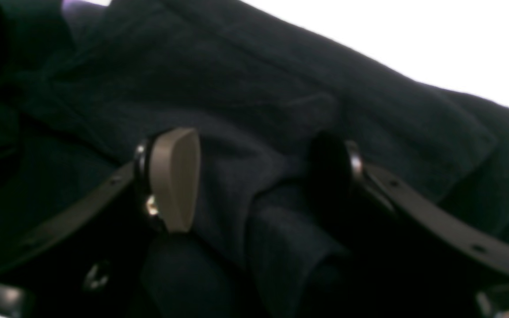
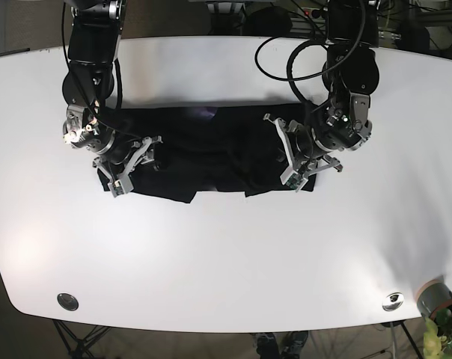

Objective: Fold the T-shirt properly
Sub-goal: 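Press the folded end down with the left gripper beside the right gripper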

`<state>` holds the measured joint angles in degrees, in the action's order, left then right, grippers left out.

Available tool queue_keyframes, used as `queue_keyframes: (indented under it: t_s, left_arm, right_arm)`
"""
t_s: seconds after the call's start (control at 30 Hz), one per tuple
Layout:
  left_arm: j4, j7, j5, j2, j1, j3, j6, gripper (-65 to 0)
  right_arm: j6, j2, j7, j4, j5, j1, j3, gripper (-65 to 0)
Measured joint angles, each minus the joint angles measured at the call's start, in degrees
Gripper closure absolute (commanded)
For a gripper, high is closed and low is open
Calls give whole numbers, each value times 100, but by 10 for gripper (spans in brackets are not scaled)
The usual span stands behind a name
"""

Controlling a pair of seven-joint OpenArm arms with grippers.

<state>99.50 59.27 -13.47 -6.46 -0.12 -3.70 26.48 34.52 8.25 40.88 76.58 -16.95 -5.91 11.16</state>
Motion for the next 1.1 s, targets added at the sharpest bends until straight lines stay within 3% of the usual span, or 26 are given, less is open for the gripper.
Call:
queue_keyframes:
  t_s: [0.2, 0.57, 0.8, 0.93, 1.1]
  left_arm:
    - [-221, -319, 317, 24, 125, -411, 4, -29]
    - [-216, -367, 313, 22, 105, -1434, 50, -25]
    - [177, -855, 282, 153, 90, -2039, 55, -25]
    - [378, -855, 273, 181, 76, -2074, 55, -25]
    - [529, -855, 273, 205, 94, -1502, 57, -24]
  right_arm:
    - [0, 0, 2, 0, -9, -2, -2, -393]
    - [0, 0, 7, 0, -20, -2, -2, -393]
    - [0, 0, 7, 0, -20, -2, -2, -393]
    - [0, 0, 7, 0, -17, -2, 0, -393]
    - [0, 0, 4, 2, -24, 0, 4, -393]
